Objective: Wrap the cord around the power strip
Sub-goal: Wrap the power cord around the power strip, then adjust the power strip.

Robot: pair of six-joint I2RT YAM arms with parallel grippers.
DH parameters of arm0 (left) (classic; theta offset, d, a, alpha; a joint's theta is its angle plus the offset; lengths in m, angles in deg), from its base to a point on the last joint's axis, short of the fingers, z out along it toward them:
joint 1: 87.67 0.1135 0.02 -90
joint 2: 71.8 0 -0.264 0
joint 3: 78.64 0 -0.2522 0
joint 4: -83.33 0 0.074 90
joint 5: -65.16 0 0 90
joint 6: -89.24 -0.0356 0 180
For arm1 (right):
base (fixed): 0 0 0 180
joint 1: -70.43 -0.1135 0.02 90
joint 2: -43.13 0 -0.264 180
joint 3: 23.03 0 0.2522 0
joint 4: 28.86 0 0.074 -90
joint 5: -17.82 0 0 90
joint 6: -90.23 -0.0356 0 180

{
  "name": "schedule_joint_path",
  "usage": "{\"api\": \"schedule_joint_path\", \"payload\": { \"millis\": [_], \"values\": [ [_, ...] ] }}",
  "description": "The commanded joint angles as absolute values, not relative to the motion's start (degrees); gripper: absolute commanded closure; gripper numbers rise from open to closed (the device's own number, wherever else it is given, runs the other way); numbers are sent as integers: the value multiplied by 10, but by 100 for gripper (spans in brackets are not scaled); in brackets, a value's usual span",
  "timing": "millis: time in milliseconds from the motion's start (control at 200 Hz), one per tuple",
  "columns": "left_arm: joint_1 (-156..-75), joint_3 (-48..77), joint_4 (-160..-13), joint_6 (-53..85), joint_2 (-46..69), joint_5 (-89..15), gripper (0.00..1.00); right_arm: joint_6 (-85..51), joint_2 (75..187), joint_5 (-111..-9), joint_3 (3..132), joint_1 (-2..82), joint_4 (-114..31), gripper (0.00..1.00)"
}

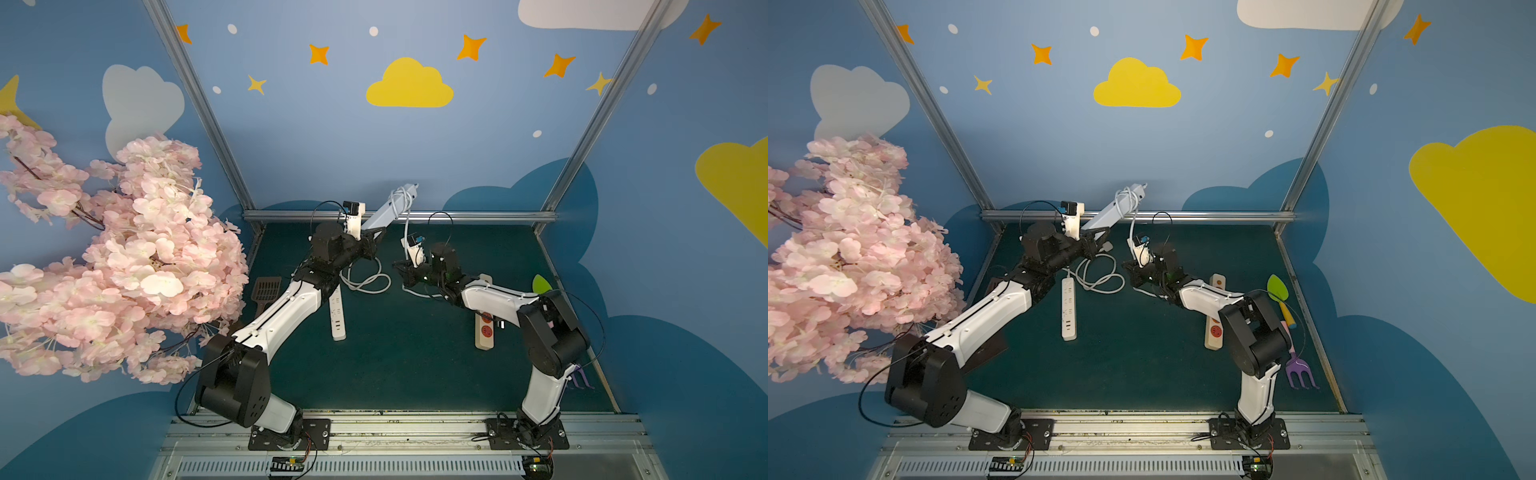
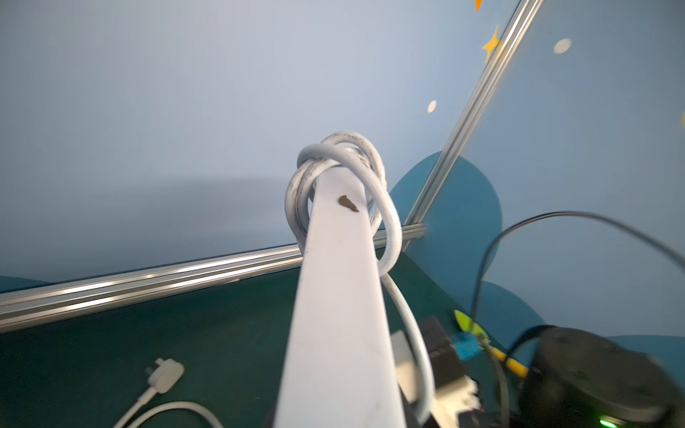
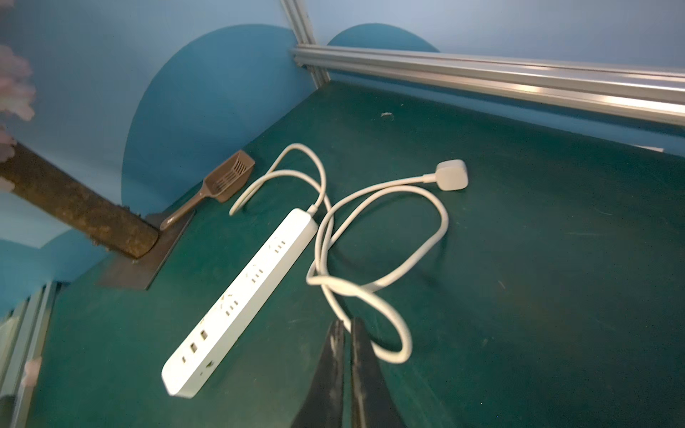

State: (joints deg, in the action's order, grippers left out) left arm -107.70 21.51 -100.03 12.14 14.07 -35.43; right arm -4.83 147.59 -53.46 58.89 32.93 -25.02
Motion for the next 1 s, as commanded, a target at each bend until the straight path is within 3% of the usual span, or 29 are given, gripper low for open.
{"api": "schedule_joint_path", "payload": {
  "millis": [0, 75, 145, 260, 380, 611, 861, 991],
  "values": [
    [-1070, 194, -1007, 31, 139, -276, 97, 106, 1442, -592, 602, 303, -408, 100],
    [-1063, 217, -1050, 56, 130, -309, 97, 124, 1434, -610, 614, 298, -447, 97],
    [-1062, 233, -1089, 84, 124, -333, 97, 75, 1440, -672, 643, 300, -484, 85],
    [-1062, 256, -1154, 96, 121, -357, 97, 34, 1475, -690, 728, 305, -590, 63],
    [-1062, 273, -1207, 77, 116, -373, 97, 22, 1508, -654, 802, 312, -702, 46],
    [-1054, 277, -1239, 63, 113, -410, 97, -44, 1462, -570, 741, 363, -698, 20],
    [-1051, 276, -1254, 78, 117, -427, 97, -107, 1416, -507, 736, 422, -738, 17],
    [-1056, 296, -1276, 74, 122, -424, 97, -232, 1393, -439, 782, 446, -722, 17]
  ]
}}
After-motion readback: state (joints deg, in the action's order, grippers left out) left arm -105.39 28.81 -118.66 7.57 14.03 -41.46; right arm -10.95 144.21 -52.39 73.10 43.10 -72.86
